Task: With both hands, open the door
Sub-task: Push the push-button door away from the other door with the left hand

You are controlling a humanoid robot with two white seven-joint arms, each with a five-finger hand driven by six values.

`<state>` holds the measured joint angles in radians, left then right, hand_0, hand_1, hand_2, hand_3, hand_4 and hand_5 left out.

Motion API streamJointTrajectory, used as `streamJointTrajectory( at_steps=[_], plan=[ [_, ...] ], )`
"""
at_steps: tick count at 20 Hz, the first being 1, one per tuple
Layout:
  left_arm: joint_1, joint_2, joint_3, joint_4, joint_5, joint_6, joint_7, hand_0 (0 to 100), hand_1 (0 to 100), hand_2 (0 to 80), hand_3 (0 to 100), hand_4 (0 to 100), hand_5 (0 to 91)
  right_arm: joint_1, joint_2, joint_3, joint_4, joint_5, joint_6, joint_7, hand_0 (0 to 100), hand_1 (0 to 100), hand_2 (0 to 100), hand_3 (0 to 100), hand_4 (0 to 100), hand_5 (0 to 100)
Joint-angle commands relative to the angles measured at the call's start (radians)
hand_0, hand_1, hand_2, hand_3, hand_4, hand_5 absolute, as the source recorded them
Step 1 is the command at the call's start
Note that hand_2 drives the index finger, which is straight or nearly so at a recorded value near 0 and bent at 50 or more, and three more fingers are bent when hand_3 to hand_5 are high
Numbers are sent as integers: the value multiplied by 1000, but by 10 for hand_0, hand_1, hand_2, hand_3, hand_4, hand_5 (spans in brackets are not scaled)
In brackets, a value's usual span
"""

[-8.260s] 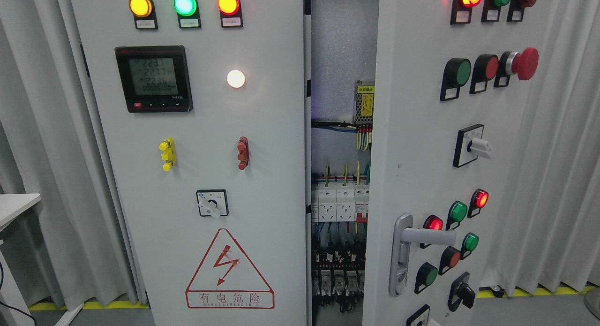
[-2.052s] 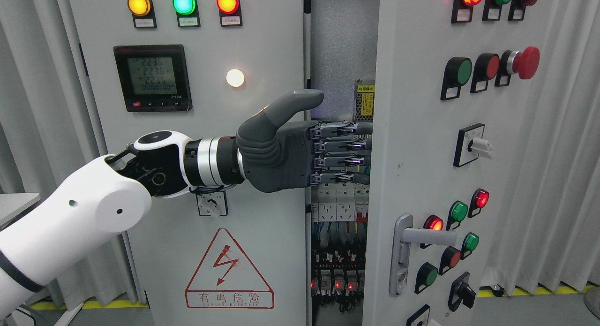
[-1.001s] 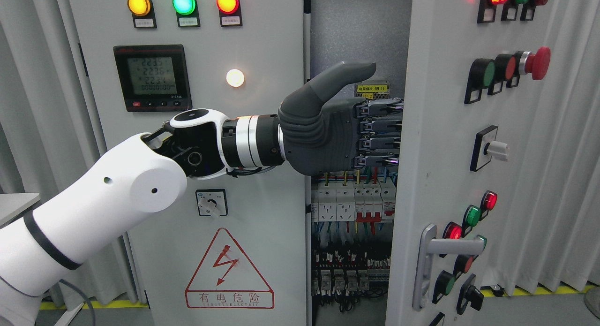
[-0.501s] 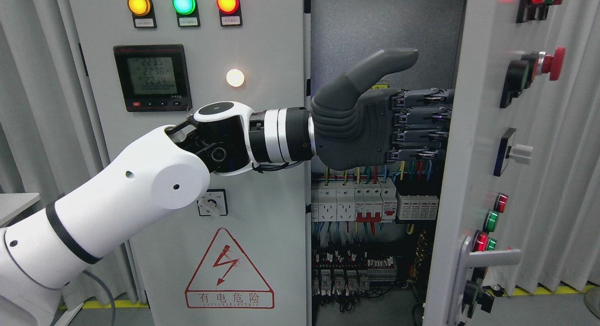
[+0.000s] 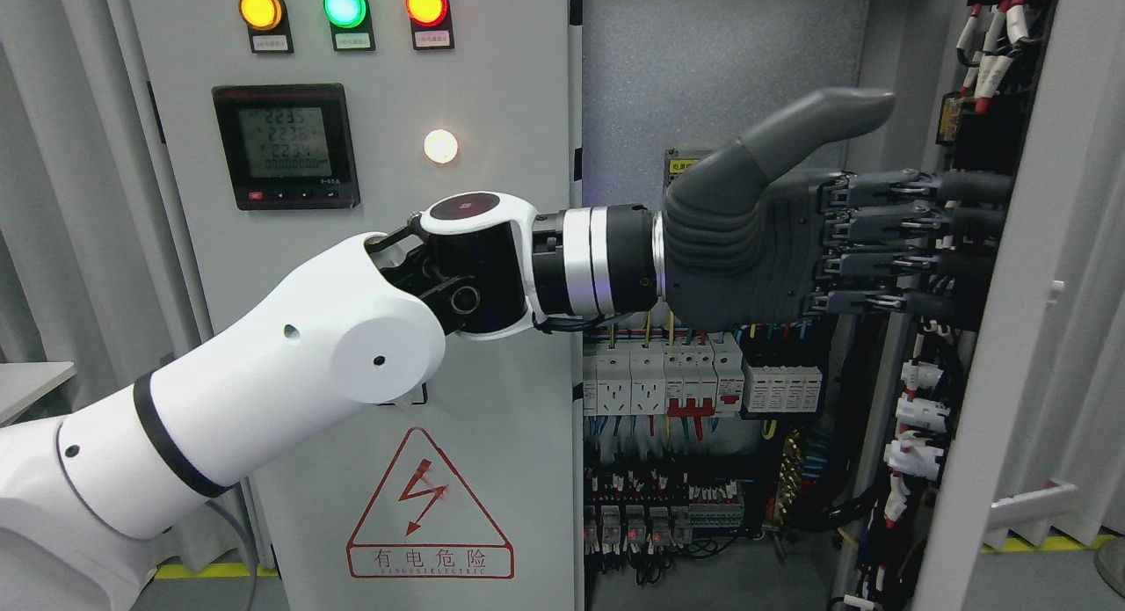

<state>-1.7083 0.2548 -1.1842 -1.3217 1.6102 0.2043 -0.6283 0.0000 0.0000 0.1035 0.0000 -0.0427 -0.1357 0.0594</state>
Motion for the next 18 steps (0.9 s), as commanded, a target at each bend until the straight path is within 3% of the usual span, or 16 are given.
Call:
streamJointTrajectory(
  at_steps=[1,4,7,18],
  plan=[
    [-2,-80,-2,-42,-3,0,2,291,0,29,29,34,0,-21,-12,1,-14,0,-1,0,220,0,0,0,0,0],
    [-4,-107,-3,-42,-3,0,30,291,0,29,29,34,0,-20,-14,-4,-14,-2,-1,0,219,0,0,0,0,0],
    [-11,-144,-3,-41,-4,0,111,291,0,29,29,34,0,-18,-11,-7,-14,-3,1,0,219,0,0,0,0,0],
    [-39,-229,-5,-30,-4,-37,125,292,0,29,29,34,0,-17,-17,-1,-69,-3,-2,0,219,0,0,0,0,0]
  ],
)
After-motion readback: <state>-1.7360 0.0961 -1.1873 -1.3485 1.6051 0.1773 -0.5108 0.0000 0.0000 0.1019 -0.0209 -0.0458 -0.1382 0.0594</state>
